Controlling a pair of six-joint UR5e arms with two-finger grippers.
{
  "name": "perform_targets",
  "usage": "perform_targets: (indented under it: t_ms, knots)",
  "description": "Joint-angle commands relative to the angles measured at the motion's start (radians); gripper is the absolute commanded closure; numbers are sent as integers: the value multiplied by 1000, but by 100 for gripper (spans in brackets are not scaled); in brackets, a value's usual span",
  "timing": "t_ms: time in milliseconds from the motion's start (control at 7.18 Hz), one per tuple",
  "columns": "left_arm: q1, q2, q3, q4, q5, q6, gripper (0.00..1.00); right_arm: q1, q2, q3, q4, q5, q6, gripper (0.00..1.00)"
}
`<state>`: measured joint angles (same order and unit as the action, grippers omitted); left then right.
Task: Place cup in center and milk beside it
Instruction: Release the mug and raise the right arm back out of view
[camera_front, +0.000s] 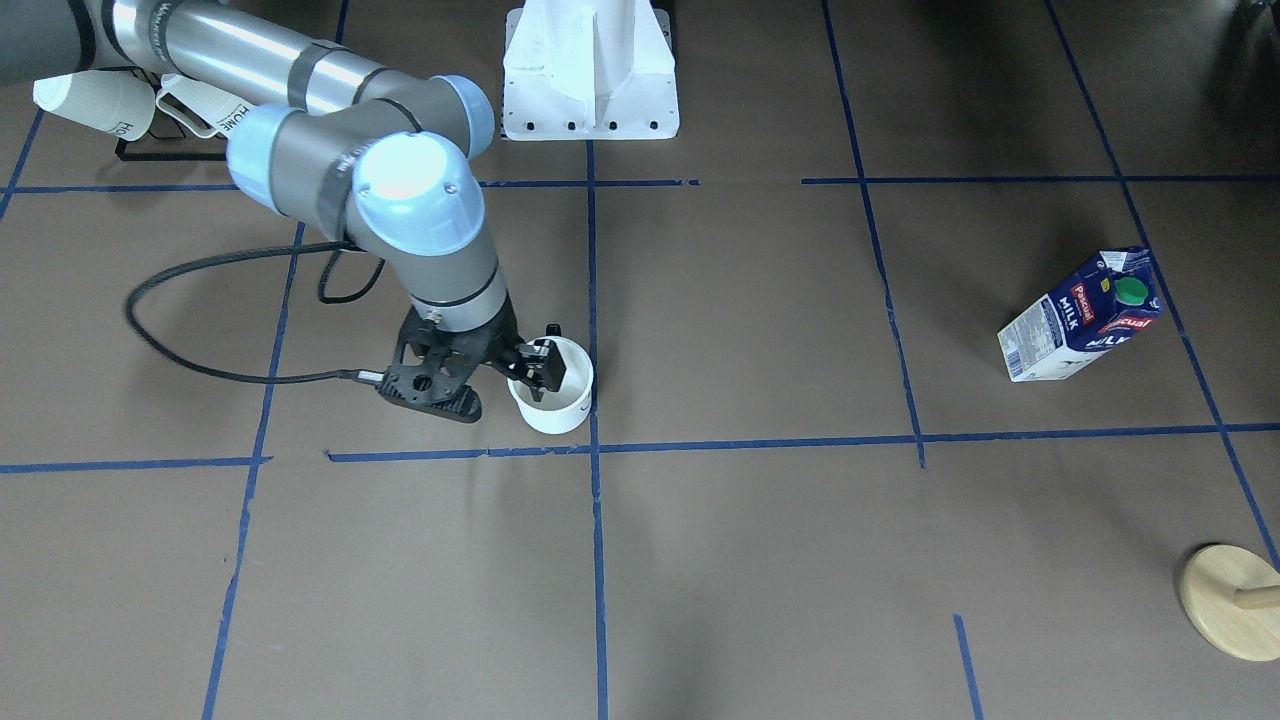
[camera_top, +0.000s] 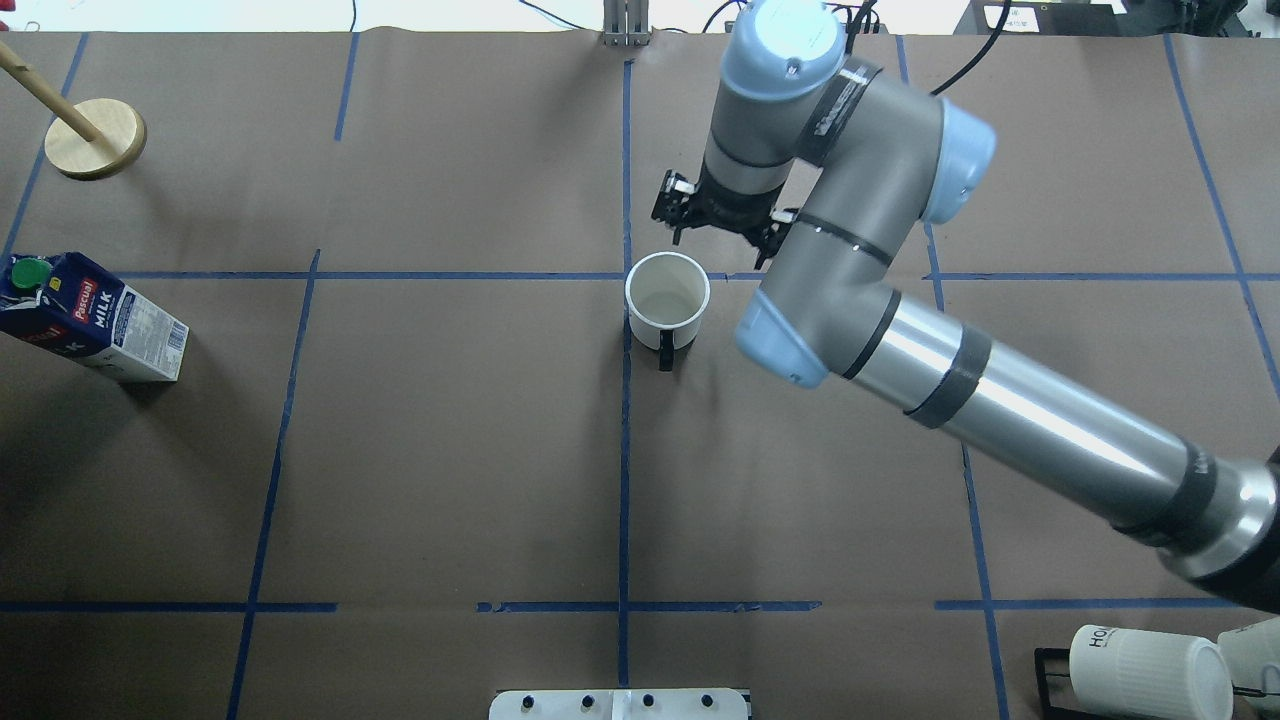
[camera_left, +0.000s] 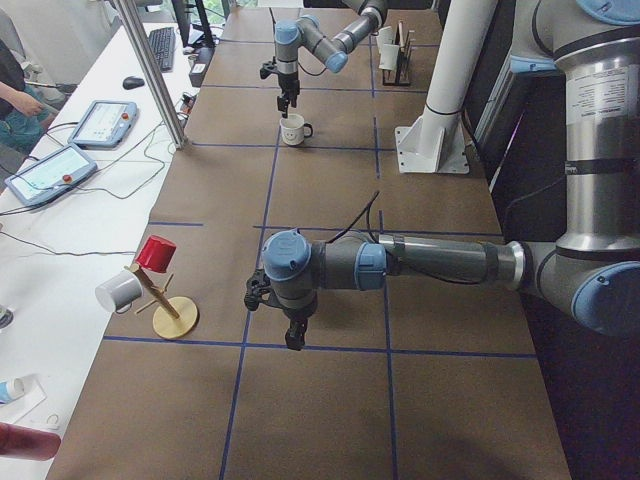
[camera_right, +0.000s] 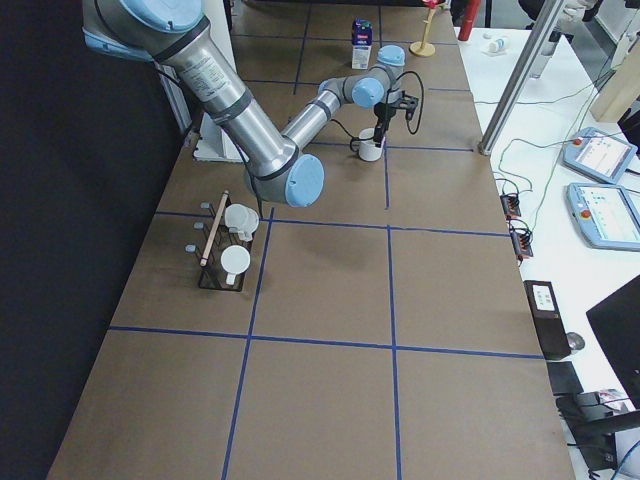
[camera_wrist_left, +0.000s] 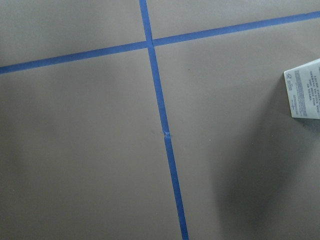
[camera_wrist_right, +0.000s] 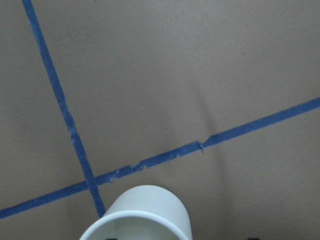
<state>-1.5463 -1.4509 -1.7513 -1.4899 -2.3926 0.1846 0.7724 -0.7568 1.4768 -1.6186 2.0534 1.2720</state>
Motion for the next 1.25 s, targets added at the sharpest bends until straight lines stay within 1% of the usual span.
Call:
perform_targets:
  t_ms: [0,279,418,557,697,836,975,1115]
  knots:
    - [0,-28,3,-6,-3,-4,0,175,-74,54,-69,136,-274,0]
    - [0,-63,18,-38,-2,-5,0,351,-218,83,-69,201,-609,0]
    - [0,-106,16,-27,-10,-7,0,449,-296,85,-69,256,-802,0]
    - [0,-108,19,-30,-13,-7,0,514,-374,92,-67,261,-950,0]
    - [0,-111,13,-41,-13,-48,0,580,-472,108,-61,261,-1111,0]
    - [0,-114,-22,-52,-13,-78,0,623,-560,140,-58,261,-1220,0]
    - [0,-112,-60,-55,-13,-103,0,649,-650,176,-50,260,-1279,0]
    - [2,-117,-98,-55,-11,-155,0,707,-727,207,-52,260,-1363,0]
